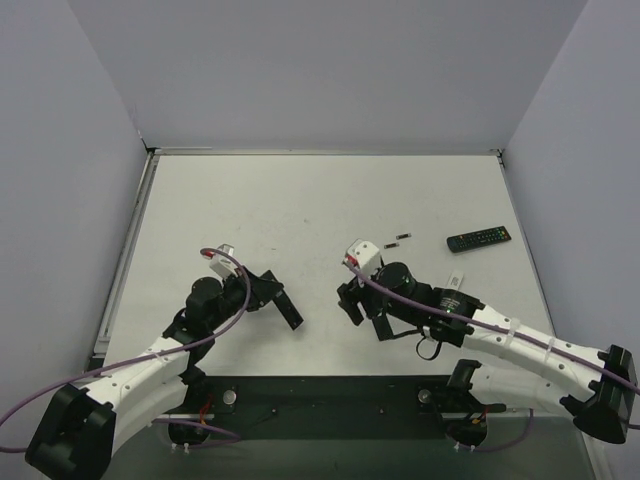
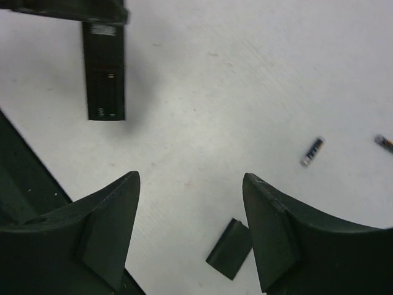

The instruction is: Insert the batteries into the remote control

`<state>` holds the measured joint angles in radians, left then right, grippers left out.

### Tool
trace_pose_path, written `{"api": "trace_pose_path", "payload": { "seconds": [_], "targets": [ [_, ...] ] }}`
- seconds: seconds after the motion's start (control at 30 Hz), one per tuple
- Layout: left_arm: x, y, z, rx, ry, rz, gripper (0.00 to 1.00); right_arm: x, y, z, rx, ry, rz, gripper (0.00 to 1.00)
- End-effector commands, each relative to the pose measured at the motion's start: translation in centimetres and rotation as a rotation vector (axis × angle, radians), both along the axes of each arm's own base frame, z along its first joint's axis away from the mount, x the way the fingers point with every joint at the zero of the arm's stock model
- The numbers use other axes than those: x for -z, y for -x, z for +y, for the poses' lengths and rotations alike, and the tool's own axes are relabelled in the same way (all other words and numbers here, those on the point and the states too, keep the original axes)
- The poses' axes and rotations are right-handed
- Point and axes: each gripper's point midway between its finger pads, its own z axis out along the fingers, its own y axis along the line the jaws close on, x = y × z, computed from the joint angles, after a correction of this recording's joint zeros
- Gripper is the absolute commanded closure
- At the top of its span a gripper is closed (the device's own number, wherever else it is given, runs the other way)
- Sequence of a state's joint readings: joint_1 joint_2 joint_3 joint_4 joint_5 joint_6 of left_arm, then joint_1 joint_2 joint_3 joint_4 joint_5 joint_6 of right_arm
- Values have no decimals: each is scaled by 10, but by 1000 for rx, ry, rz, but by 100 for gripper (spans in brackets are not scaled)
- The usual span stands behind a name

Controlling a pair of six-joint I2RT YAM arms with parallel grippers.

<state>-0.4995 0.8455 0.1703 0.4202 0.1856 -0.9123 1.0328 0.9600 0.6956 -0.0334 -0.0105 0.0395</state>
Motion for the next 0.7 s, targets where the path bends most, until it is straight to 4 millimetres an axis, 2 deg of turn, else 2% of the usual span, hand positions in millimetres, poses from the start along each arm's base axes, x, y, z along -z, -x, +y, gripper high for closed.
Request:
{"api": "trace_pose_path", "payload": {
  "seconds": [0.0, 0.03, 0.07, 0.17, 0.27, 0.3, 0.33, 0.37, 0.47, 0.5, 0.57, 0.6, 0.63, 0.67],
  "targets": [
    [0, -6, 6, -28, -13, -22, 100, -7, -38, -61, 457, 35, 106, 37],
    [1, -5, 5, -23, -11, -16, 100, -6, -43, -67, 507, 33, 138, 37],
    [1, -4, 3, -10, -3, -11, 100, 0, -52, -86, 593, 42, 176, 37],
    [-6, -1, -3, 24, 18, -13, 100, 0, -68, -100, 748, -47, 253, 33],
    [-12, 1, -5, 45, 22, -22, 100, -6, -78, -97, 726, -38, 243, 14],
    [-14, 1, -5, 47, 19, -26, 100, -4, -81, -101, 739, -16, 232, 0],
    [-14, 2, -5, 48, 15, -26, 100, 4, -84, -102, 738, 20, 238, 0],
    [-15, 3, -5, 52, 12, -28, 100, 4, -87, -103, 739, 31, 247, 0],
    [-18, 7, -7, 78, 13, -37, 100, 17, -97, -114, 810, 58, 300, 7],
    [-19, 8, -8, 86, 13, -36, 100, 16, -103, -120, 843, 54, 297, 11],
    [-19, 11, -9, 102, 14, -37, 100, 23, -111, -126, 881, 66, 325, 13],
    [-19, 11, -9, 104, 16, -35, 100, 20, -118, -126, 901, 45, 340, 15],
    [-20, 12, -10, 109, 17, -39, 100, 29, -125, -135, 938, 64, 371, 16],
    [-20, 12, -10, 115, 19, -38, 100, 32, -128, -135, 944, 66, 391, 17]
  ]
}}
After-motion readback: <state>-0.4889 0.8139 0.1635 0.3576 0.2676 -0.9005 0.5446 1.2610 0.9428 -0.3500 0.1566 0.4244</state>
